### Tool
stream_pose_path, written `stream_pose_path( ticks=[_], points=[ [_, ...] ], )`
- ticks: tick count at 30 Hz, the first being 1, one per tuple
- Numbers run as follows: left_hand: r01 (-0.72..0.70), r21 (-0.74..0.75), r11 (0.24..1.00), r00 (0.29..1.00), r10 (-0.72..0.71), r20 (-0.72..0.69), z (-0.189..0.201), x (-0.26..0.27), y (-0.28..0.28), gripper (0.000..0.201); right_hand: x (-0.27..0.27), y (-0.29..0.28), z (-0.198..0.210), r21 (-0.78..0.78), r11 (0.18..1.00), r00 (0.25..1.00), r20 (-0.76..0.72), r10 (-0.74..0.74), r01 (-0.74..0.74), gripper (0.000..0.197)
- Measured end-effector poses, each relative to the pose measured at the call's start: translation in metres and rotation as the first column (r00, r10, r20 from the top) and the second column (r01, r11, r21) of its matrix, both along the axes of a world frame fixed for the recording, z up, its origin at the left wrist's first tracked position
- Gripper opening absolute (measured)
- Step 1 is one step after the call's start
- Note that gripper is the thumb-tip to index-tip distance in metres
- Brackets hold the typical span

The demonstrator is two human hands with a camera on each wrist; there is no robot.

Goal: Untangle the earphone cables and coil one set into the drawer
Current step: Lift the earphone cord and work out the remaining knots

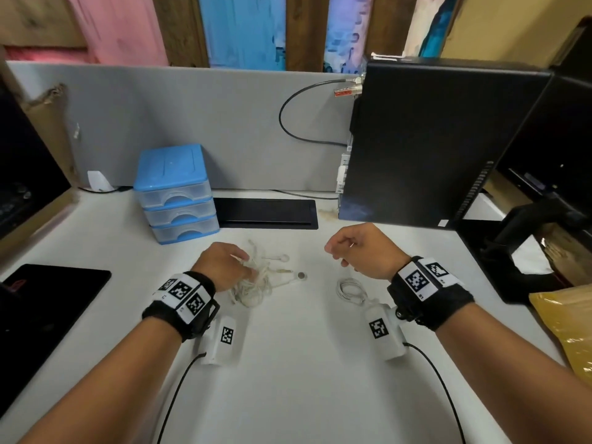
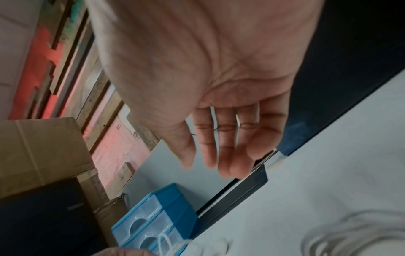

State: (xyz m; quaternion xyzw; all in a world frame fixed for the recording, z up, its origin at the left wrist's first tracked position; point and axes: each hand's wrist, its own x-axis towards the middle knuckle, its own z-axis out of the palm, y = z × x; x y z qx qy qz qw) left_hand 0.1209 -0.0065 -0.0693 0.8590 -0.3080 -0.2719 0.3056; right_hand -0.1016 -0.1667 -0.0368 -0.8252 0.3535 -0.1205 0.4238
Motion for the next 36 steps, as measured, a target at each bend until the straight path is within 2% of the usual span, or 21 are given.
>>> stream_pose_path(
  ticks=[2, 6, 9, 12, 14, 17, 21, 27, 33, 36],
  points=[
    [0.054, -0.002, 0.999, 0.998, -0.054, 0.032, 0.0, 0.004, 0.002, 0.014, 0.01, 0.004, -0.002, 0.015, 1.0, 1.0, 0.016, 0.009, -0.009, 0.011],
    [0.087, -0.223, 0.971, 0.996, -0.09, -0.004, 0.015, 0.007, 0.008, 0.005, 0.03, 0.012, -0.009, -0.003, 1.0, 0.999, 0.036, 0.026, -0.026, 0.017],
    [0.067, -0.351, 0.934, 0.995, -0.088, -0.045, 0.028, 0.012, 0.016, 0.009, 0.044, 0.016, -0.012, -0.047, 0.999, 0.997, 0.066, 0.029, -0.026, 0.022],
    [0.028, -0.474, 0.88, 0.974, -0.13, -0.184, 0.036, 0.015, 0.026, 0.012, 0.057, 0.024, -0.012, -0.051, 0.998, 0.996, 0.087, 0.032, -0.028, 0.018],
    [-0.006, -0.528, 0.849, 0.954, -0.153, -0.256, 0.04, 0.014, 0.031, 0.016, 0.063, 0.032, -0.01, -0.005, 0.999, 0.994, 0.106, 0.034, -0.033, 0.01],
    [-0.047, -0.582, 0.812, 0.915, -0.199, -0.351, 0.049, 0.011, 0.036, 0.016, 0.072, 0.047, -0.003, 0.093, 0.991, 0.984, 0.158, 0.084, -0.1, 0.022],
    [-0.149, -0.638, 0.756, 0.806, -0.28, -0.521, 0.061, 0.007, 0.042, 0.019, 0.079, 0.069, 0.013, 0.204, 0.956, 0.948, 0.282, 0.149, -0.211, 0.035],
    [-0.263, -0.648, 0.715, 0.646, -0.368, -0.669, 0.07, 0.002, 0.048, 0.028, 0.064, 0.084, 0.024, 0.282, 0.945, 0.941, 0.333, 0.064, -0.164, 0.015],
    [-0.358, -0.62, 0.698, 0.513, -0.407, -0.756, 0.075, -0.005, 0.046, 0.031, 0.045, 0.085, 0.032, 0.345, 0.913, 0.927, 0.366, 0.084, -0.219, 0.02],
    [-0.428, -0.592, 0.683, 0.411, -0.436, -0.801, 0.08, -0.004, 0.048, 0.031, 0.042, 0.087, 0.038, 0.34, 0.899, 0.904, 0.408, 0.123, -0.276, 0.016]
  ],
)
